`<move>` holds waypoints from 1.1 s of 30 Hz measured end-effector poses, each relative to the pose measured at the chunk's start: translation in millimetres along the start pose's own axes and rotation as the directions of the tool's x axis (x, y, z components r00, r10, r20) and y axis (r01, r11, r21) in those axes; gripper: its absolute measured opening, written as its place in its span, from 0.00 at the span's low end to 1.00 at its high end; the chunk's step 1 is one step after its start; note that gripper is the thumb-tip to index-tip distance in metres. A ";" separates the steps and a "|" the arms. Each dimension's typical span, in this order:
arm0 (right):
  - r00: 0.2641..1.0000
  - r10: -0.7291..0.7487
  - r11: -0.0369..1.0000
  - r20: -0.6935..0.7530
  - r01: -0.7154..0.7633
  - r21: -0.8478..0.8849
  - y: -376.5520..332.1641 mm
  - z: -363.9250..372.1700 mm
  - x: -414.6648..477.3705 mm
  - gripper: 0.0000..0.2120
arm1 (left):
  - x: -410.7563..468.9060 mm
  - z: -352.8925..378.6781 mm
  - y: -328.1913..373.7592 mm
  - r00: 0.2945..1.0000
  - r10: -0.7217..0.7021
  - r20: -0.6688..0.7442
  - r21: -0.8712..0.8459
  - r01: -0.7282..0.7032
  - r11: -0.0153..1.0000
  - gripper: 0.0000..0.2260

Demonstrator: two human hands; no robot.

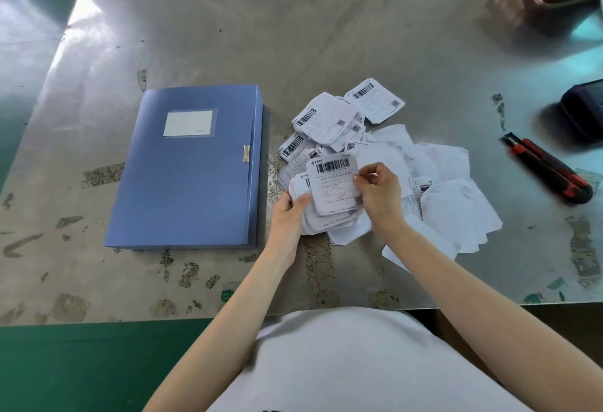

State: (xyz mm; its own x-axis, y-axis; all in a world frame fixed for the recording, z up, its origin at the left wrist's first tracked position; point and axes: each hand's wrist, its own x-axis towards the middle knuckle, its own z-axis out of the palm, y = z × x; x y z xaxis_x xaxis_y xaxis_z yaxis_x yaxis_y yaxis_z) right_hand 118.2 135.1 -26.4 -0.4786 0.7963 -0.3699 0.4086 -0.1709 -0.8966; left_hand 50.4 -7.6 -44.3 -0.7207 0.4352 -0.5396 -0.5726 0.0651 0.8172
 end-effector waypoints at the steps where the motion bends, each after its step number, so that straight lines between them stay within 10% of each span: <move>1: 1.000 0.006 1.000 0.022 -0.006 -0.007 0.5 0.9 -1.1 0.11 | -0.1 -0.8 -0.6 1.000 0.002 -0.003 0.009 -0.001 1.000 0.10; 20: 0.983 -0.086 0.978 0.161 0.115 -0.176 5.7 11.1 -20.1 0.06 | -4.0 -10.9 2.7 0.999 0.026 0.024 0.007 -0.026 1.000 0.10; 28: 0.976 -0.214 0.957 0.035 0.217 -0.191 5.4 7.2 -20.3 0.19 | -6.9 -20.8 0.9 0.998 0.055 0.032 0.025 -0.056 0.998 0.10; 33: 0.962 -0.259 0.834 -0.090 0.176 -0.524 5.5 -6.2 4.4 0.26 | -8.5 -26.9 -3.9 1.000 0.022 0.010 -0.001 -0.022 1.000 0.09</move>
State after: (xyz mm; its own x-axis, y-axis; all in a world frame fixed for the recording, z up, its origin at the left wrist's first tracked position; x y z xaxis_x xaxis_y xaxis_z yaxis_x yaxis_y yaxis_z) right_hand 123.2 141.2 -31.4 -0.4958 0.8625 -0.1012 0.6636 0.3012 -0.6848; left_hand 48.2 -35.8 -48.3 -0.7292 0.4451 -0.5198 -0.5573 0.0545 0.8285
